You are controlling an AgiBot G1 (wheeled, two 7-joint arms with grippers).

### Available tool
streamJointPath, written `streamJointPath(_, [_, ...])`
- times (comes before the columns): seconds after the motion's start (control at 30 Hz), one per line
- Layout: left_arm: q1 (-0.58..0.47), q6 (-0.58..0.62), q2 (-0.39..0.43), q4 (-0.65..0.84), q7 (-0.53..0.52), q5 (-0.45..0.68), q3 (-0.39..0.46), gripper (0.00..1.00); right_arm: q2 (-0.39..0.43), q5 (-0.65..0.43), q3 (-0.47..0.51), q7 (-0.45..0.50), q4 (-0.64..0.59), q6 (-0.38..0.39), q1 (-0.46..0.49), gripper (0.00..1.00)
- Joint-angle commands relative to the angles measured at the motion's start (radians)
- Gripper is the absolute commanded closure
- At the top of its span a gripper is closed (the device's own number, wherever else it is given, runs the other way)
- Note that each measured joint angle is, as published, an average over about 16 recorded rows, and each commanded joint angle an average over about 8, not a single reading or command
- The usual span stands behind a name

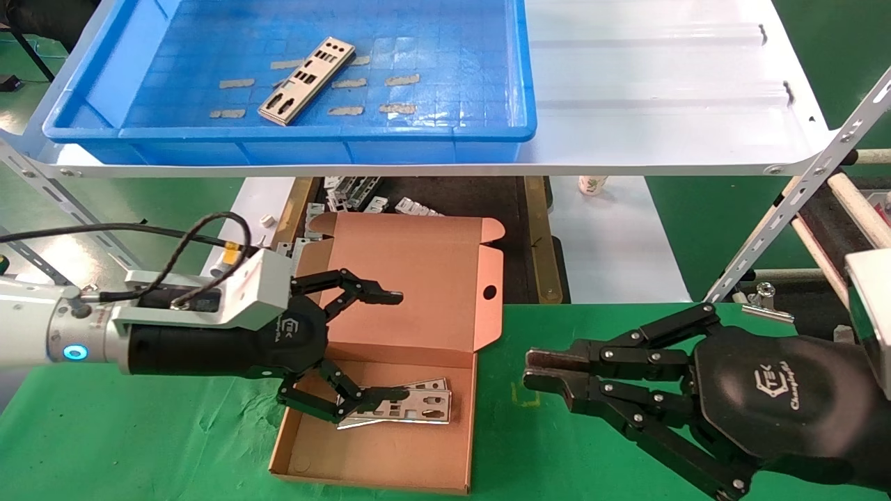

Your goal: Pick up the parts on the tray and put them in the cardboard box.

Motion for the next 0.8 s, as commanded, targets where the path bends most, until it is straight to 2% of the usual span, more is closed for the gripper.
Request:
streamJointPath(0.03, [0.019,-0.001,-0.013,-0.030,-0.020,-0.010,-0.022,0.00,0.000,0.000,0.000,0.000,0.000,0.000,0.000,0.00])
streamJointPath(0.8, [0.236,-0.015,-0.159,-0.380,-0.252,-0.129,-0.270,0.00,0.000,0.000,0.000,0.000,0.000,0.000,0.000,0.00])
